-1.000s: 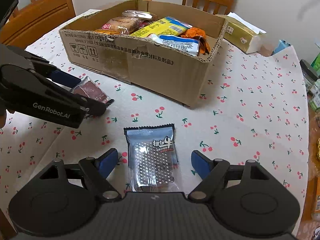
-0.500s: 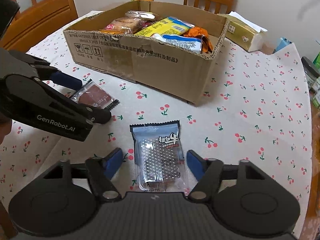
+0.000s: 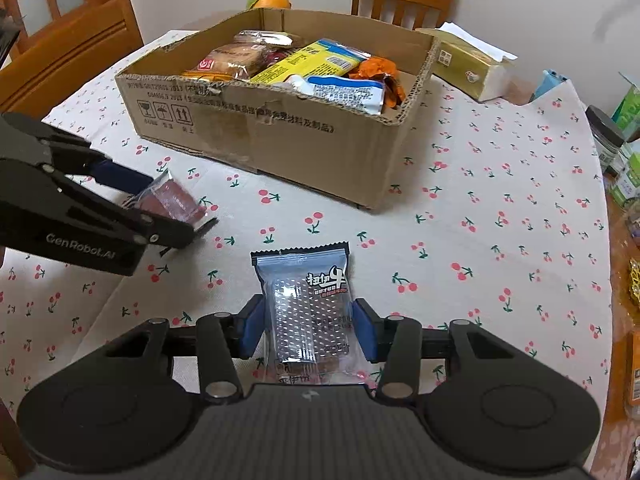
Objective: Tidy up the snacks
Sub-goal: 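Carry the jerky packet into the box and open the left gripper while the right releases its packet there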
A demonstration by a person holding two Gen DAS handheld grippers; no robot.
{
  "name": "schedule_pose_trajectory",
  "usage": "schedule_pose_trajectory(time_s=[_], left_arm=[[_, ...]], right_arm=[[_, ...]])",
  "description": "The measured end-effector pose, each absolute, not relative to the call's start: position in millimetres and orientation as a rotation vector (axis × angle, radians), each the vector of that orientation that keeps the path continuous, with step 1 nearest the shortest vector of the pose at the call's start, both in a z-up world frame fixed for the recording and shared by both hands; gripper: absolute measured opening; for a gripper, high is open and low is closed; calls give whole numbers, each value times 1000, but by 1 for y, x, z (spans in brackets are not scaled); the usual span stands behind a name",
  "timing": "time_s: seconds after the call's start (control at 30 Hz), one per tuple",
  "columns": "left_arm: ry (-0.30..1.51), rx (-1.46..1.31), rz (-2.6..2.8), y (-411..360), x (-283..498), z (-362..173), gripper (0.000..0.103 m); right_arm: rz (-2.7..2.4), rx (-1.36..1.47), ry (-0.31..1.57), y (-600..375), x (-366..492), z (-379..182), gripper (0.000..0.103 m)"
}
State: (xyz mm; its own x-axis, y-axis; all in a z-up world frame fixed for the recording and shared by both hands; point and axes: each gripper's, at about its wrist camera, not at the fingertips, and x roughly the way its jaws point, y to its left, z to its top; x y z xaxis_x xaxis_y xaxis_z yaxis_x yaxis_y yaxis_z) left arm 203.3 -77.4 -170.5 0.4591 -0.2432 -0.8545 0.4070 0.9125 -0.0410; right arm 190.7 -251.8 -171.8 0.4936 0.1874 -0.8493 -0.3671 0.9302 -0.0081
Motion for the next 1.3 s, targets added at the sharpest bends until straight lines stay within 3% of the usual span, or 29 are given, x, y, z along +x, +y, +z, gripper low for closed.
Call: schedule_pose_trajectory(time_s=[0.37, 0.63, 0.97, 1.3], left_arm=[[1020, 213, -506, -71, 191, -140, 58], [977, 227, -586, -66, 192, -89, 58], [825, 237, -525, -70, 249, -58, 58], [772, 195, -444, -65, 261, -81, 96]], right_arm=[[362, -182, 1004, -255, 189, -148, 52], [398, -216, 1000, -252, 187, -123, 52], [415, -223, 934, -249, 191, -95, 52], [408, -236, 905, -244, 197, -85, 52]])
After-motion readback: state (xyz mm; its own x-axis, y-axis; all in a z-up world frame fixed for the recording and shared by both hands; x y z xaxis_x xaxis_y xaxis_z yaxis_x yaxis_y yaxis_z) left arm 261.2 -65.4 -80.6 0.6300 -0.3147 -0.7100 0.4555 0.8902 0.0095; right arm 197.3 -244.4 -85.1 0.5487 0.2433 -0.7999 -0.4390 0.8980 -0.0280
